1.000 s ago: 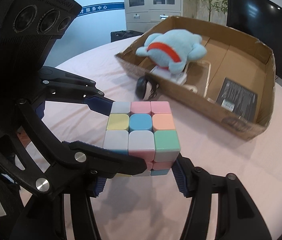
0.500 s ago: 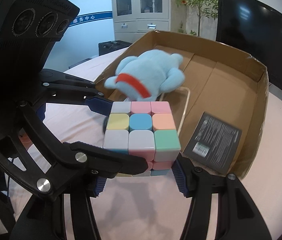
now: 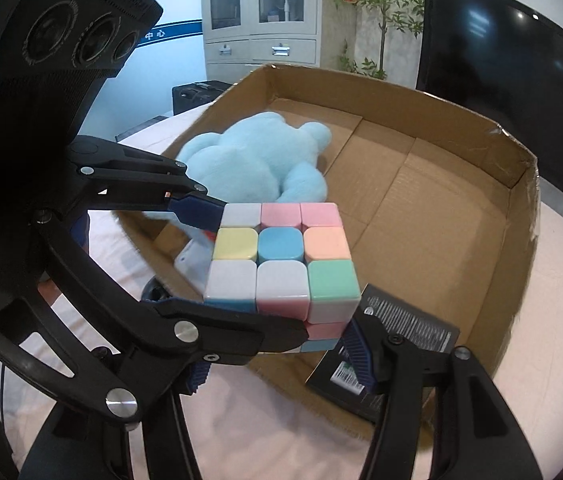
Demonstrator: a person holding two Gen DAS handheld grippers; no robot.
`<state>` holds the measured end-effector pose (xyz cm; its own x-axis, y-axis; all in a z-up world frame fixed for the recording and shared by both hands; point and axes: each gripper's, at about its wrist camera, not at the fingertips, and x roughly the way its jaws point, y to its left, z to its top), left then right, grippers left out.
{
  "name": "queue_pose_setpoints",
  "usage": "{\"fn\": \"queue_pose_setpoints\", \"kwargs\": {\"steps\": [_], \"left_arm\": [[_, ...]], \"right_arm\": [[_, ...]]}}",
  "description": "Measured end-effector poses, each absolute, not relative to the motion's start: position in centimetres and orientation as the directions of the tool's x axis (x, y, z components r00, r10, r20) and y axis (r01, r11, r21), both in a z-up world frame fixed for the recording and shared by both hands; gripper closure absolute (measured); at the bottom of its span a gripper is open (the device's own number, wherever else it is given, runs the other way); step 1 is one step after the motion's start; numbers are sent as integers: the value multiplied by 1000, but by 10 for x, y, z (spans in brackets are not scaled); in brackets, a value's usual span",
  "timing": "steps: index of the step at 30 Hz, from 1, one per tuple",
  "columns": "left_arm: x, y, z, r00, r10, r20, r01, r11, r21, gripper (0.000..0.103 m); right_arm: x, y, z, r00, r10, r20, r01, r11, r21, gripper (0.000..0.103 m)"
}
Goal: Organize objects
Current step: 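Carry the cube with the left tool into the box and release, then move the left tool to the white earbuds case and grasp it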
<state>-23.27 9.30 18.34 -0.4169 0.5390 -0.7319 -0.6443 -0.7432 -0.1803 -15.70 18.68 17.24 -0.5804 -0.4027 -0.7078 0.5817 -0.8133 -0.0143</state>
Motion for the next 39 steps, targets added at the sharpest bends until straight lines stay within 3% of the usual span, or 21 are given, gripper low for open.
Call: {"fn": "queue_pose_setpoints", "kwargs": {"steps": [14,17,21,25,29,33,39], "left_arm": [[-287,91,148,-367,524,-768,-617,-756,-221,42],[-288,96,143,-372,516,-772,-619,-757,-208,39],[-280,102,150,-410,516,-752,-616,-765,-188,27],[-260,89,170,-474,552,-686,-591,-777,-216,17],[-224,65,193,-549,561,-620,-577,-791,-204,16],[-176,30,199,-599,550,-583,-554,-810,-195,12],[-112,-38,151,-598,487,-636,-413,-868,-275,9]], "right_arm": [[-209,188,142,-516,-415,-749,603,-797,26,49],[-212,188,135,-512,-400,-760,601,-799,17,49],[-204,185,134,-534,-371,-760,591,-807,-21,45],[-183,191,145,-584,-355,-730,569,-820,-56,29],[-150,200,161,-645,-336,-686,541,-835,-100,26],[-113,213,180,-695,-358,-624,495,-867,-54,24],[-58,202,166,-609,-457,-649,575,-817,36,23]]}}
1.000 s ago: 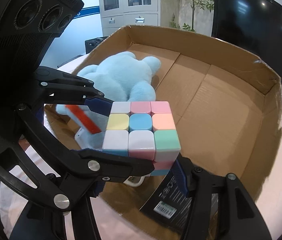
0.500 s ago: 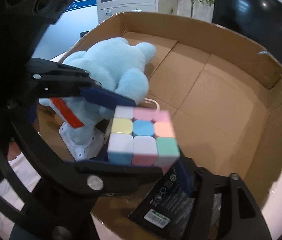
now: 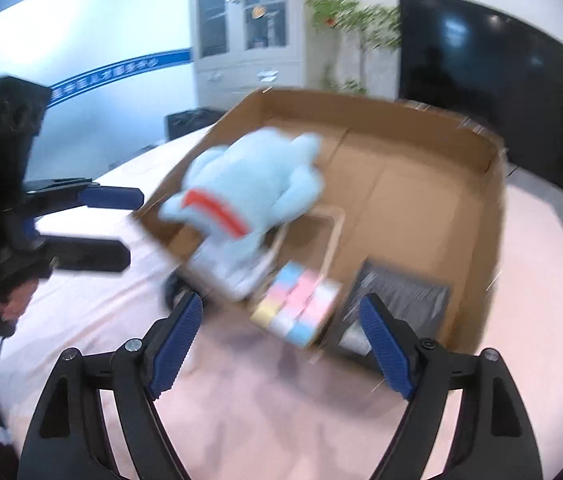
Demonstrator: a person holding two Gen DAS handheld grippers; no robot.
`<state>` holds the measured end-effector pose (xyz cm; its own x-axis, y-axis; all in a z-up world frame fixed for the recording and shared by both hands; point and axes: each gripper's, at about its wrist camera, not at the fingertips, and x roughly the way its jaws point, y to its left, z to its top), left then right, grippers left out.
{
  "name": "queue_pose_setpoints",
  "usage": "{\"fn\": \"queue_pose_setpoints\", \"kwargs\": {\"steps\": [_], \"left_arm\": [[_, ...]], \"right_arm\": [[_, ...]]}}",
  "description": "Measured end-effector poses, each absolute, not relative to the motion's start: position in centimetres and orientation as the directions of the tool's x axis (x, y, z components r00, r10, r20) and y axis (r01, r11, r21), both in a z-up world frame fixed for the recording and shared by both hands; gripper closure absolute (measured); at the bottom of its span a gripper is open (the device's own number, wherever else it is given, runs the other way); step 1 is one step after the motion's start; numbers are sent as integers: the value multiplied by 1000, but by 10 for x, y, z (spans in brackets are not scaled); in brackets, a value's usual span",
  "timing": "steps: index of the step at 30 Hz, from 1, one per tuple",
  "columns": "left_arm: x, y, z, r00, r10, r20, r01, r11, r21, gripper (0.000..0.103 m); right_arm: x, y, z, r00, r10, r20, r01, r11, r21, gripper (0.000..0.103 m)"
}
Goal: Organize objects
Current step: 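Move the left tool to the white earbuds case and grasp it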
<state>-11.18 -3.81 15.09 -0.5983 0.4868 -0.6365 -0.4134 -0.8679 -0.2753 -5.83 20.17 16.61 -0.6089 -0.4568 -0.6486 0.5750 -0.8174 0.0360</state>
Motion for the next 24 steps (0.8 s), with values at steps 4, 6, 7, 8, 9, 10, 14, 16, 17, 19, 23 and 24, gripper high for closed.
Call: {"fn": "queue_pose_setpoints", "kwargs": {"steps": [4,6,7,8,9,10,14,16,17,19,23,24], "left_arm": [[-79,-71,103,-604,376,-703,-273,-926,-261,9],[-65,-80,84,-581,372,-724,-246,-928,-280,9],[-59,-84,78,-577,372,-727,-236,-928,-288,9],[-54,-86,73,-575,378,-726,-230,-926,-300,9],[-51,-88,72,-573,389,-721,-226,-921,-317,9],[-48,-90,70,-574,405,-711,-225,-913,-339,9],[-41,-90,67,-568,430,-702,-221,-901,-373,9],[-36,-84,66,-559,435,-706,-245,-900,-361,9],[-33,-84,66,-557,435,-707,-251,-900,-356,9],[-31,-72,65,-551,423,-720,-265,-906,-330,9],[-21,-45,63,-516,443,-733,-349,-891,-292,9],[-19,-39,62,-505,449,-737,-369,-884,-286,9]], "right_arm": [[-37,177,123,-499,-507,-703,641,-761,95,23],[-33,158,101,-469,-496,-731,662,-745,81,24],[-29,151,92,-463,-490,-738,672,-738,69,24],[-30,142,85,-458,-483,-746,679,-732,57,26],[-34,134,79,-454,-479,-752,683,-728,52,27],[-38,126,74,-446,-478,-757,685,-727,55,27],[-60,98,50,-454,-404,-794,669,-743,-4,43],[-64,94,47,-465,-386,-797,664,-747,-26,56],[-64,94,48,-461,-390,-797,667,-744,-21,61],[-58,95,48,-442,-398,-804,682,-731,-14,61],[-21,98,47,-402,-438,-804,758,-652,-23,61],[-10,99,47,-387,-451,-804,776,-631,-20,61]]}}
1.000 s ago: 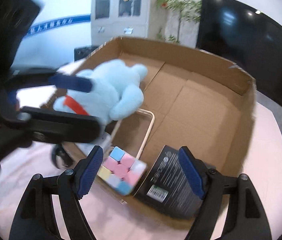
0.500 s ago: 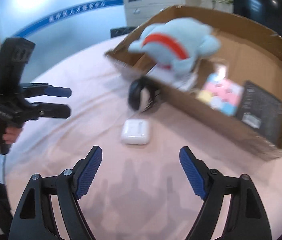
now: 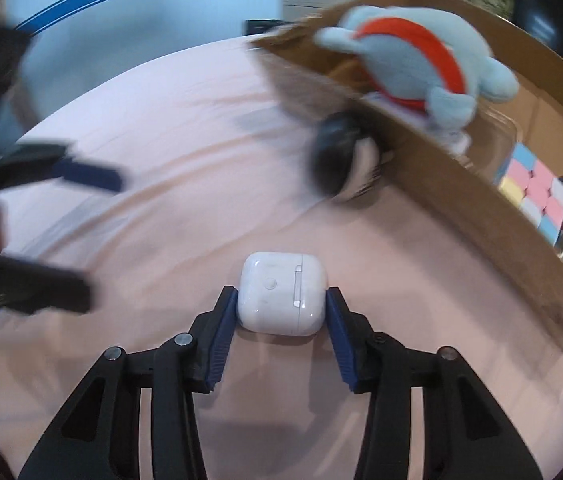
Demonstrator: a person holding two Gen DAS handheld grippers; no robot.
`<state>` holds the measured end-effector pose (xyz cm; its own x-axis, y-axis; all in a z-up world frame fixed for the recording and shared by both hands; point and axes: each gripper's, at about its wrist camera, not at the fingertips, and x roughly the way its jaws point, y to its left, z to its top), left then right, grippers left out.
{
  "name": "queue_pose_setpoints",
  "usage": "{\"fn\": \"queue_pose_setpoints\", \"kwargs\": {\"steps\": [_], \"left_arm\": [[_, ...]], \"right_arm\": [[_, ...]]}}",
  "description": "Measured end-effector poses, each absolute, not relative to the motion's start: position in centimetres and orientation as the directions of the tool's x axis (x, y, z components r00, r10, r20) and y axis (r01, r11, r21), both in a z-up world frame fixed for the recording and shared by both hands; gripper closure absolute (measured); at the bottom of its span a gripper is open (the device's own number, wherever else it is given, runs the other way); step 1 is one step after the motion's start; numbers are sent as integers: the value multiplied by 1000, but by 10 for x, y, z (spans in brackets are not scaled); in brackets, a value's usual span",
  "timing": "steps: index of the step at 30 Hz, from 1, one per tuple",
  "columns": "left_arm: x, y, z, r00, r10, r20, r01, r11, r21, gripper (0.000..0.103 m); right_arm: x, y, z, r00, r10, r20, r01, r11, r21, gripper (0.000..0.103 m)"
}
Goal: Organize objects
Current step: 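Move the left tool to the white earbuds case and grasp it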
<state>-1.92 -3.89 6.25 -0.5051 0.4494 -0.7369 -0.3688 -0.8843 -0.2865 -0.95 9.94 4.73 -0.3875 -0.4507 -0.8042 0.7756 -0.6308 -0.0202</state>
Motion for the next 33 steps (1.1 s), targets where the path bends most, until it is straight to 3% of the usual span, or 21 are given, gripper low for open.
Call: {"fn": "queue_pose_setpoints", "kwargs": {"steps": [6,11,13,16,20,23,33], "left_arm": [[-8,0,54,-408,475,-780,-502,-830,-243,9],[-5,21,48,-365,455,-812,-555,-807,-202,30],[-5,27,46,-362,432,-826,-563,-808,-176,45],[-5,31,44,-343,432,-834,-580,-796,-174,59],[-6,29,44,-340,433,-835,-587,-791,-171,60],[-4,27,44,-340,435,-834,-588,-790,-172,60],[1,22,45,-346,443,-827,-580,-794,-182,61]], "right_arm": [[46,110,47,-358,-478,-802,823,-567,-30,61],[54,117,45,-370,-476,-797,809,-587,-25,55],[52,118,45,-371,-482,-794,808,-589,-20,55],[50,114,45,-374,-486,-790,811,-585,-23,55],[52,115,47,-370,-493,-787,815,-580,-20,55],[52,111,47,-363,-495,-789,823,-568,-22,62],[58,115,47,-361,-498,-789,823,-567,-19,61]]}}
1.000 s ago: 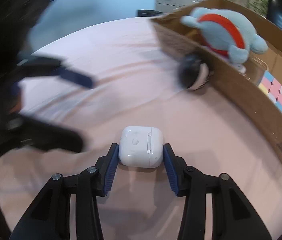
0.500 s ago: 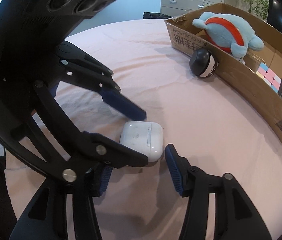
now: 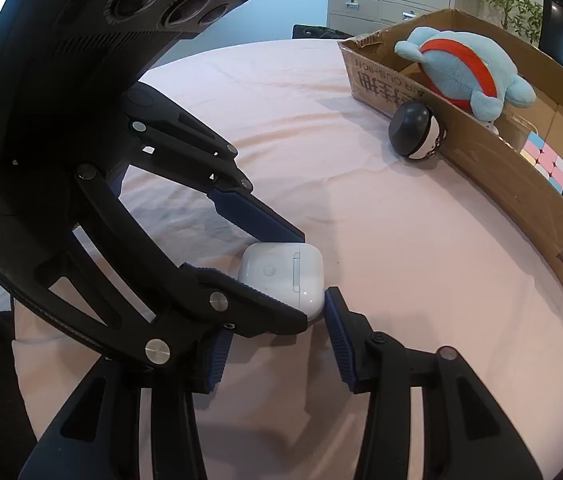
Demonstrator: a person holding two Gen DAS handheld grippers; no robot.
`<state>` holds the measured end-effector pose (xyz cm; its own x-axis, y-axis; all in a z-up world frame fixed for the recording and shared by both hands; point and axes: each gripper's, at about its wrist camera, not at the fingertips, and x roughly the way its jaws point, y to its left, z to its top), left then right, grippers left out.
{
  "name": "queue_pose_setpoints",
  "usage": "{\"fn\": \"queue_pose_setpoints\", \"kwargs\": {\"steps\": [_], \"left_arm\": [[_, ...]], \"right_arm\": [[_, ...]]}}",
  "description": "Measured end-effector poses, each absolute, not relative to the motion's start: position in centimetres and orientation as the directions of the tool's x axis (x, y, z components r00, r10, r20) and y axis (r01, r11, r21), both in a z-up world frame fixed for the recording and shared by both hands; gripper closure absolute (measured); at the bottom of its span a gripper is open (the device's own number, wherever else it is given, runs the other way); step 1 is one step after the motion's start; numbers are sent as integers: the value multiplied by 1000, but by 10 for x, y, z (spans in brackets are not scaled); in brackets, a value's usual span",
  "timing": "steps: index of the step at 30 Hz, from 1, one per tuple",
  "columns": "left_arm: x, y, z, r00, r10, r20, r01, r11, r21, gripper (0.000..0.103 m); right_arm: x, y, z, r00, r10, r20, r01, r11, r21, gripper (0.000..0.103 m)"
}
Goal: Organize objects
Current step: 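Move the left tool to the white earbuds case and grasp it, then carry the earbuds case with the left tool into the box and release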
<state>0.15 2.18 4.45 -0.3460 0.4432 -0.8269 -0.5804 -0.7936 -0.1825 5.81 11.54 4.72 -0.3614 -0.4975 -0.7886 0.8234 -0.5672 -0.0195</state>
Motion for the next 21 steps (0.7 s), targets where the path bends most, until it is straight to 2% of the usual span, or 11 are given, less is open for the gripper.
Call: {"fn": "queue_pose_setpoints", "kwargs": {"steps": [9,21], "left_arm": [[-2,29,64,-350,457,-818,-591,-785,-186,61],[-64,62,124,-375,483,-791,-669,-732,-129,61]], "right_arm": [[58,120,60,-374,-498,-782,806,-591,-9,62],[18,146,116,-483,-482,-731,737,-675,-41,62]]}}
